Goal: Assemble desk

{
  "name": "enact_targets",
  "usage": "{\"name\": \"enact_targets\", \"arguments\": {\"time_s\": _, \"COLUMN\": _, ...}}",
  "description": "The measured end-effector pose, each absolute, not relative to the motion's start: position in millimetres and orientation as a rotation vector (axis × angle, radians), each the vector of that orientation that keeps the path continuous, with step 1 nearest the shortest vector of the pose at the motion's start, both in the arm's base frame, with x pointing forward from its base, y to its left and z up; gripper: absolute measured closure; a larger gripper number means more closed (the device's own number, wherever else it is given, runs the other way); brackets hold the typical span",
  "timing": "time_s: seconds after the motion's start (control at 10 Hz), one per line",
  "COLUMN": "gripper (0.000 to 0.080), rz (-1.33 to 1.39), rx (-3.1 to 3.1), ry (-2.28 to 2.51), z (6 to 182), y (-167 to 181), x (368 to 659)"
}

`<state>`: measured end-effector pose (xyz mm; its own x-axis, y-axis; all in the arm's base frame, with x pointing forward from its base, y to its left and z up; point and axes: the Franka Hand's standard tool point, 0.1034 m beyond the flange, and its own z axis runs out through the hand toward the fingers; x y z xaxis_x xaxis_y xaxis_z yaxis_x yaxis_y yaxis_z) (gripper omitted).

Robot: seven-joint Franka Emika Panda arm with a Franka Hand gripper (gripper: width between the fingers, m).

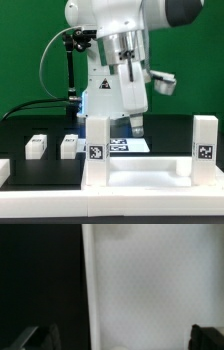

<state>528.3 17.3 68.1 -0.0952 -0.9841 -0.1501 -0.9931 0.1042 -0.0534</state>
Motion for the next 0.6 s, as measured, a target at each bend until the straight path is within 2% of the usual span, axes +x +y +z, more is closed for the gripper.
{"name": "enact_targets", "arguments": {"time_s": 0.1, "gripper": 0.0150, "rz": 0.118, "rx": -2.039, "ry": 2.229, "z": 49.2, "y": 25, "x": 519}}
{"name": "enact_targets", "arguments": {"time_s": 0.3, "gripper": 0.0150, "rz": 0.016, "rx": -2.045, "ry": 2.228, "z": 24.9, "y": 30, "x": 519}}
{"name": "enact_targets", "arguments": {"time_s": 0.6, "gripper": 0.0150, "rz": 0.050, "rx": -2.063, "ry": 2.227, "z": 14.6, "y": 38, "x": 518}}
